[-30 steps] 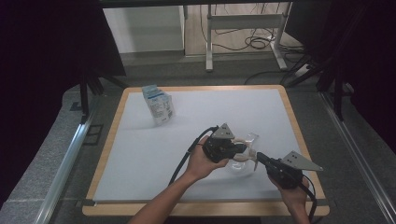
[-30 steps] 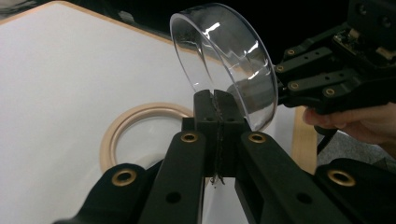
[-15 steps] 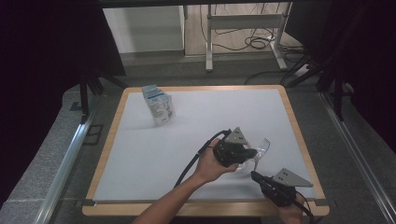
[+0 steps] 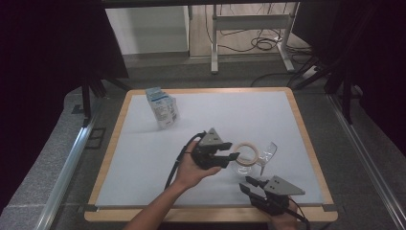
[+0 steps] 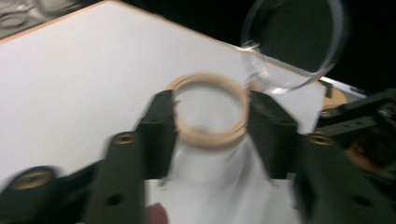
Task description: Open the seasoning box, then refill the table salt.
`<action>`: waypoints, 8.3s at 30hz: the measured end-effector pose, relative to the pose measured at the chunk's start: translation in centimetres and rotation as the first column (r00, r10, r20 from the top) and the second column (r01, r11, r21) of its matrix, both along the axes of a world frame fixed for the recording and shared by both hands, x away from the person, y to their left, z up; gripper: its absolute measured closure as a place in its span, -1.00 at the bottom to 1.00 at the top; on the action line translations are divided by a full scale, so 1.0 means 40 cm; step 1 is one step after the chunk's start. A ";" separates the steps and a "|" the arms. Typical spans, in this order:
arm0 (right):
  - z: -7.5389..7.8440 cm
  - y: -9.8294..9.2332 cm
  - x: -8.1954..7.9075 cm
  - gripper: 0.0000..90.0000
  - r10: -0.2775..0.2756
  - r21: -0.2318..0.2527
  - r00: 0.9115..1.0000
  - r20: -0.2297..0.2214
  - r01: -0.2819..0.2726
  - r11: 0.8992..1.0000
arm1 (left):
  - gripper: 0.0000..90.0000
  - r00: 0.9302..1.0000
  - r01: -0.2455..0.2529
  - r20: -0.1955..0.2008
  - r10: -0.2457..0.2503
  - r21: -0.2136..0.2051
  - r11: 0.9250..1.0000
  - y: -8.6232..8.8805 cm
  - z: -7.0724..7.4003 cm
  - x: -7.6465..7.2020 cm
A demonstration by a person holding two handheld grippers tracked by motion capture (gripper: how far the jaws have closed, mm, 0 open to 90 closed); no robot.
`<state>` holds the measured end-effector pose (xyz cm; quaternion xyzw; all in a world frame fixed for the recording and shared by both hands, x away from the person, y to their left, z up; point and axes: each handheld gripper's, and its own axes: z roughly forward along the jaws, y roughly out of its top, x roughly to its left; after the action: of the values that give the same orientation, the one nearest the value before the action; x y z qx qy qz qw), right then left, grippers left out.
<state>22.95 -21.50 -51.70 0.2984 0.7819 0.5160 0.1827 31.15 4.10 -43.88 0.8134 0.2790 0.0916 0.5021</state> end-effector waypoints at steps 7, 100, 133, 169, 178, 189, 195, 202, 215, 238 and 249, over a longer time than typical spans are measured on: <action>-0.004 0.050 -0.011 0.04 0.008 0.015 1.000 0.017 -0.008 1.000 | -0.15 0.999 -0.046 -0.021 0.046 -0.001 0.999 0.126 -0.043 -0.016; -0.031 0.302 0.039 -0.17 0.141 -0.047 0.990 0.026 -0.140 0.989 | 1.00 0.949 -0.314 -0.021 0.314 -0.127 0.941 0.528 -0.069 0.395; -0.029 0.332 0.060 -0.26 0.083 -0.052 0.996 0.041 -0.081 0.995 | 1.00 0.992 -0.122 0.014 0.127 -0.193 0.974 0.440 0.010 0.153; -0.040 0.361 0.122 -0.49 -0.095 -0.135 0.995 0.026 0.097 0.986 | 1.00 0.999 0.054 0.011 -0.053 -0.231 0.972 0.294 0.041 0.019; -0.041 0.368 0.138 -0.49 -0.128 -0.133 0.990 0.050 0.134 0.982 | 1.00 0.997 0.074 0.007 -0.075 -0.240 0.968 0.275 0.054 0.009; -0.034 0.376 0.119 -0.41 -0.116 -0.132 0.989 0.091 0.128 0.983 | 1.00 0.996 0.076 -0.018 -0.083 -0.230 0.970 0.236 0.044 0.020; -0.031 0.358 0.112 -0.40 -0.124 -0.118 0.989 0.075 0.133 0.984 | 1.00 0.995 0.086 -0.032 -0.096 -0.233 0.969 0.214 0.046 0.035; -0.030 0.338 0.108 -0.37 -0.136 -0.101 0.989 0.054 0.141 0.985 | 1.00 0.992 0.104 -0.043 -0.116 -0.222 0.969 0.178 0.052 0.049; -0.026 0.316 0.092 -0.21 -0.131 -0.061 0.991 0.016 0.132 0.989 | 1.00 0.987 0.136 -0.056 -0.150 -0.198 0.971 0.124 0.056 0.059; -0.031 0.292 0.090 -0.19 -0.185 -0.003 0.982 -0.028 0.185 0.983 | 1.00 0.983 0.158 -0.082 -0.167 -0.105 0.982 0.036 0.068 0.103; -0.031 0.288 0.096 -0.19 -0.185 0.025 0.982 -0.033 0.186 0.982 | 1.00 0.981 0.184 -0.056 -0.188 -0.062 0.981 0.019 0.073 0.112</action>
<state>26.80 -9.97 -52.96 0.3804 0.7459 0.5032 0.2138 35.62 4.87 -40.98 0.8239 0.2196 0.0111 0.5224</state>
